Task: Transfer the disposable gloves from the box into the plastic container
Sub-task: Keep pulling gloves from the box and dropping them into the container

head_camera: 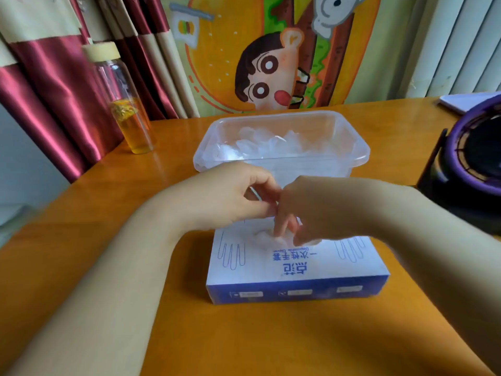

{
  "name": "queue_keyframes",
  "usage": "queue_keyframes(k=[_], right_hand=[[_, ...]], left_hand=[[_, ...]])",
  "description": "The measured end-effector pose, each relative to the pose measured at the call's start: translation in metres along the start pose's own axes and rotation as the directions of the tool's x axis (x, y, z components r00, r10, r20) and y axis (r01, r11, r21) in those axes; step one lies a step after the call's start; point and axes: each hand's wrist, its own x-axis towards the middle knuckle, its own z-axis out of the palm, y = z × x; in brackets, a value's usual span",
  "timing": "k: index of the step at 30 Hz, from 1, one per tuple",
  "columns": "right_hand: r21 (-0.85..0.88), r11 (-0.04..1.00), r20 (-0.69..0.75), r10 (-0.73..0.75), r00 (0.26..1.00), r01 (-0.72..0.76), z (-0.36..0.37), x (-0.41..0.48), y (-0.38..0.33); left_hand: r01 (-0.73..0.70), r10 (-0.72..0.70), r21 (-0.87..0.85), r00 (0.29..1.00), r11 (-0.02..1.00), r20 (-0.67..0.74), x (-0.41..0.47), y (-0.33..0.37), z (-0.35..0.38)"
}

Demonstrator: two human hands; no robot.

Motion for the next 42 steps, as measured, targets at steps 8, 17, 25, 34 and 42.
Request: queue_keyframes(k=[8, 17, 25, 34, 42], right_hand=[[-0.045, 0.998, 0.012, -0.033, 0.999, 0.033, 0.020, 0.015, 0.004], [-0.015, 1.000, -0.083, -0.027, 0.996, 0.026, 0.011, -0.003, 0.007], [0.085, 0.993, -0.351, -0.048, 0.935, 0.083, 0.005, -0.008, 0.003], [0.008, 0.998, -0.130, 0.057, 0.990, -0.056, 0.000, -0.019, 0.014], [0.231, 0.962, -0.502, -0.012, 0.865, 0.147, -0.010, -0.014, 0.012]], left_hand=[[0.068, -0.066, -0.010, 0.991, 0.998, 0.117, 0.005, -0.024, 0.021], [0.064, -0.067, 0.026, 0.992, 0.998, 0.104, 0.000, -0.033, 0.024], [0.052, -0.058, 0.057, 0.994, 0.997, 0.097, -0.002, -0.032, 0.024], [0.059, -0.070, 0.085, 0.989, 0.995, 0.133, 0.002, -0.036, 0.026], [0.075, -0.076, 0.012, 0.986, 0.997, 0.149, -0.004, -0.028, 0.029]])
